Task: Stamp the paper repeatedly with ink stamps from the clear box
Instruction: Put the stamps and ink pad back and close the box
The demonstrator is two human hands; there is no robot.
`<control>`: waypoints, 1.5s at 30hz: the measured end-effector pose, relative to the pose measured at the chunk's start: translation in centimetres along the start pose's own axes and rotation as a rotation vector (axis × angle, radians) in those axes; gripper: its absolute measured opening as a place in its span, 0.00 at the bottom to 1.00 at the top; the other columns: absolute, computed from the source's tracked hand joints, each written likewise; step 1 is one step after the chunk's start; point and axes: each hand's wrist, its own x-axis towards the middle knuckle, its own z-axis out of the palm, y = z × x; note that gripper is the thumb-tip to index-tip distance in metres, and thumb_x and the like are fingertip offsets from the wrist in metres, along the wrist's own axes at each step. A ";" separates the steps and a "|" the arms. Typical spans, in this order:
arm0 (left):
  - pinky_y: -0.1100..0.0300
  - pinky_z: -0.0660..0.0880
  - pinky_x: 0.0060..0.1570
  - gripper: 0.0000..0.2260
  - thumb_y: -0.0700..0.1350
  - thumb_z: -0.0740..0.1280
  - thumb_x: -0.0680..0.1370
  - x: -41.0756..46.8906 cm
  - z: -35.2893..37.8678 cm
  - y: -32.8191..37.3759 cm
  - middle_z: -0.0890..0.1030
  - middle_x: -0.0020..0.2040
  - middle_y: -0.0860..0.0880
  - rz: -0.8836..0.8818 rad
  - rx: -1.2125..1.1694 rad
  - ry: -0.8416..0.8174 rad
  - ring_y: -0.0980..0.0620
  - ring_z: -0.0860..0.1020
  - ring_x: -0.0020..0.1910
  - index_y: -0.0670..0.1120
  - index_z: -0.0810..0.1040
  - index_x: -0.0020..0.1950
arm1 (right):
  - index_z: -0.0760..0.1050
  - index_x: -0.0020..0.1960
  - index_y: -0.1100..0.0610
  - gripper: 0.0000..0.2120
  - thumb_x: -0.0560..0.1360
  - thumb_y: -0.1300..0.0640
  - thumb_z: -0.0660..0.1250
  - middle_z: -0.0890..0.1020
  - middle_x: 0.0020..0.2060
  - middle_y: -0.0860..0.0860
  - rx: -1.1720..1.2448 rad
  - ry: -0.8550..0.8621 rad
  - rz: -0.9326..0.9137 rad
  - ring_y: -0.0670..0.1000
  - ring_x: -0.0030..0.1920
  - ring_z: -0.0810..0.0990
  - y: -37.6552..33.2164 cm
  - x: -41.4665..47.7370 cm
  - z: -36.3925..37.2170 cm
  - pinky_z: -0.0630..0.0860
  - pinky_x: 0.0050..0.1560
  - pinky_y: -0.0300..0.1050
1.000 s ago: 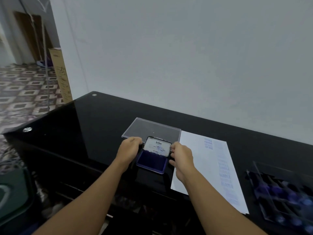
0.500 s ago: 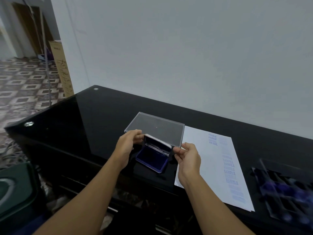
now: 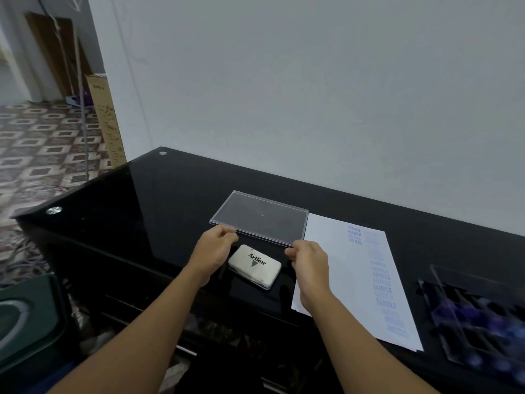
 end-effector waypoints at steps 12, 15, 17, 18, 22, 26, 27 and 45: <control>0.55 0.74 0.42 0.12 0.49 0.64 0.76 -3.3 0.3 1.3 0.83 0.46 0.43 -0.020 0.482 -0.082 0.46 0.80 0.44 0.41 0.80 0.45 | 0.78 0.51 0.61 0.09 0.75 0.58 0.64 0.78 0.38 0.53 -0.199 -0.163 0.200 0.53 0.37 0.75 -0.6 -3.4 0.7 0.74 0.35 0.44; 0.56 0.70 0.39 0.05 0.48 0.65 0.76 -3.7 0.4 1.3 0.79 0.41 0.43 -0.049 0.380 -0.074 0.49 0.74 0.38 0.48 0.77 0.42 | 0.77 0.48 0.59 0.07 0.72 0.59 0.64 0.76 0.37 0.52 -0.095 -0.176 0.234 0.53 0.36 0.71 -0.8 -3.9 0.0 0.72 0.36 0.46; 0.55 0.70 0.39 0.03 0.45 0.67 0.74 -4.2 0.5 1.5 0.76 0.39 0.46 -0.076 0.296 -0.066 0.49 0.72 0.38 0.48 0.77 0.41 | 0.76 0.46 0.59 0.05 0.72 0.60 0.63 0.76 0.35 0.52 -0.077 -0.162 0.209 0.53 0.34 0.70 -1.1 -4.2 -0.9 0.71 0.34 0.46; 0.55 0.70 0.39 0.04 0.43 0.67 0.73 -4.4 0.8 1.5 0.76 0.38 0.46 -0.084 0.270 -0.063 0.49 0.73 0.37 0.46 0.78 0.39 | 0.76 0.47 0.60 0.06 0.73 0.60 0.63 0.78 0.35 0.53 -0.081 -0.151 0.185 0.53 0.35 0.72 -1.2 -4.4 -1.5 0.72 0.35 0.46; 0.55 0.74 0.37 0.03 0.41 0.68 0.69 -6.3 2.9 2.8 0.77 0.34 0.48 -0.038 0.229 -0.068 0.50 0.75 0.34 0.46 0.81 0.37 | 0.76 0.42 0.61 0.06 0.74 0.60 0.62 0.81 0.37 0.55 -0.113 -0.093 0.074 0.54 0.36 0.78 -1.6 -5.0 -4.2 0.79 0.37 0.49; 0.55 0.73 0.35 0.04 0.42 0.68 0.67 -9.0 6.6 4.6 0.75 0.30 0.50 0.036 0.182 -0.101 0.50 0.73 0.32 0.42 0.77 0.35 | 0.71 0.34 0.57 0.05 0.68 0.61 0.60 0.78 0.34 0.54 -0.190 -0.024 -0.023 0.56 0.34 0.75 -1.6 -4.8 -8.9 0.76 0.36 0.51; 0.54 0.73 0.34 0.05 0.42 0.68 0.66 -9.8 7.8 5.1 0.75 0.30 0.51 0.049 0.170 -0.109 0.50 0.72 0.31 0.40 0.77 0.36 | 0.73 0.36 0.58 0.05 0.67 0.61 0.59 0.81 0.37 0.53 -0.202 -0.001 -0.014 0.57 0.36 0.78 -1.4 -4.7 -10.4 0.78 0.37 0.51; 0.59 0.79 0.39 0.04 0.46 0.67 0.75 -23.9 29.3 11.9 0.82 0.51 0.53 0.268 0.182 -0.506 0.54 0.82 0.43 0.51 0.77 0.49 | 0.83 0.38 0.55 0.08 0.75 0.57 0.68 0.85 0.39 0.50 -0.359 0.425 -0.043 0.55 0.44 0.84 -0.5 -6.4 -37.9 0.83 0.48 0.61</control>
